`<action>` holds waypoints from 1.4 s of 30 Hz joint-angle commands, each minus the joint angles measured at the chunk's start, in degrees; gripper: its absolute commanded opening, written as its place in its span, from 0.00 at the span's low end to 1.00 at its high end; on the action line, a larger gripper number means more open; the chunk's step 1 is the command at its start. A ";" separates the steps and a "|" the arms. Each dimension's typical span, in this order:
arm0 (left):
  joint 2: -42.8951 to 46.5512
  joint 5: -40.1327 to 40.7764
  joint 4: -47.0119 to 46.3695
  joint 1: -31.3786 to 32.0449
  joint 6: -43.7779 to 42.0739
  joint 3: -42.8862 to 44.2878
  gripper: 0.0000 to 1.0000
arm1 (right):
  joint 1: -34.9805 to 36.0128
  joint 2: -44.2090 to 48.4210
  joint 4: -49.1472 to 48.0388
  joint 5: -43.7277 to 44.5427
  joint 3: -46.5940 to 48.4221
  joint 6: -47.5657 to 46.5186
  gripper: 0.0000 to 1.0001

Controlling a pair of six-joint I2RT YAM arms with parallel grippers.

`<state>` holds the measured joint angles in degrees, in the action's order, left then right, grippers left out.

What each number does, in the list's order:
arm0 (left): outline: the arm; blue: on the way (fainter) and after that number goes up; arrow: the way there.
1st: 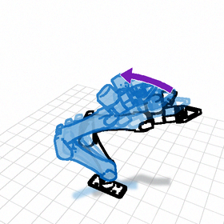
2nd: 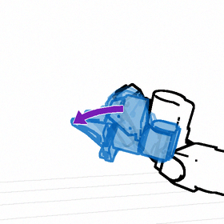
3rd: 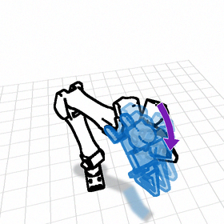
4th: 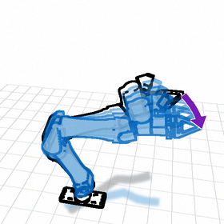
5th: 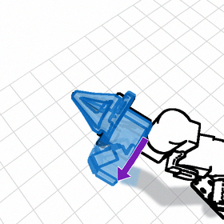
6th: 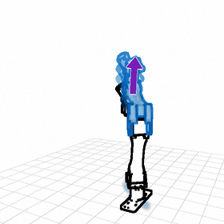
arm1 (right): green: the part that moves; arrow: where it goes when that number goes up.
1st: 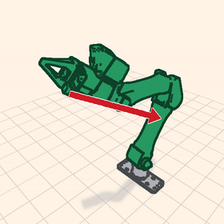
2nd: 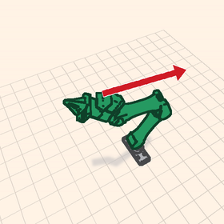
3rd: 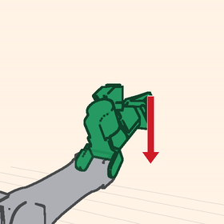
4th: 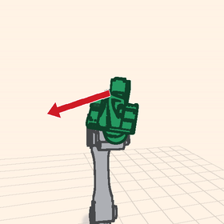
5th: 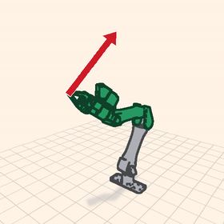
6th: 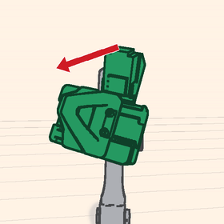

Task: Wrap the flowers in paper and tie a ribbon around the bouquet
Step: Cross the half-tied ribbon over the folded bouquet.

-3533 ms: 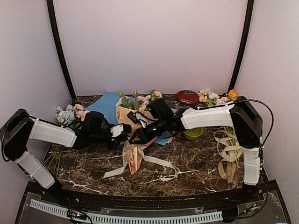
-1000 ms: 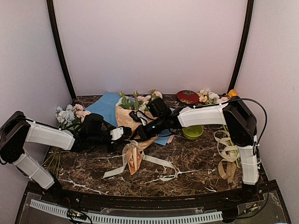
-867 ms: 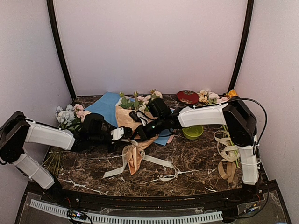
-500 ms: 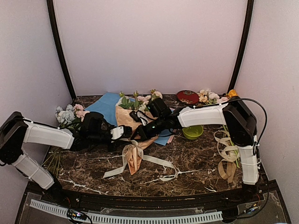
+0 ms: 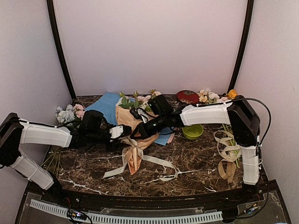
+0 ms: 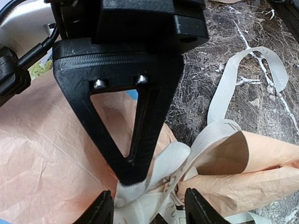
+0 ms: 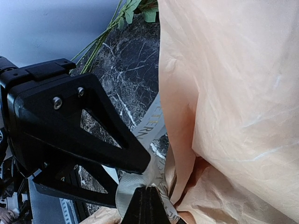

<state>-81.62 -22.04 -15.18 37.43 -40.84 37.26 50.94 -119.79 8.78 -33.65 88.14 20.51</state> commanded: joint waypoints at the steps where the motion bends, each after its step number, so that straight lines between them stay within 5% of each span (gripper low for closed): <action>1: -1.48 -0.87 0.65 -0.69 0.39 2.71 0.53 | -0.21 2.11 -1.85 -1.98 -0.88 -0.60 0.00; 10: -4.78 0.68 0.29 -0.72 -3.12 3.98 0.51 | -0.22 1.11 -0.91 -4.77 -0.36 -1.08 0.00; 15: -4.89 2.28 -2.97 -0.70 -2.78 3.26 0.31 | -0.20 0.38 0.85 -7.11 1.18 -2.69 0.00; 24: -5.00 -0.37 -3.66 -0.71 -1.86 2.52 0.24 | -1.56 1.28 4.43 -4.71 2.81 -5.40 0.16; 35: -6.84 -0.02 -2.87 -0.69 -2.07 2.93 0.27 | -3.02 -0.48 5.15 -0.30 3.05 -2.59 0.22; 42: -8.54 0.20 -2.02 -0.69 -1.86 3.96 0.38 | -2.95 -0.30 4.79 1.54 2.67 -1.65 0.27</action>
<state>-89.69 -21.58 -17.89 36.88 -43.07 40.12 47.90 -119.79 13.82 -34.04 89.54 18.26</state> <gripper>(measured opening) 0.360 0.269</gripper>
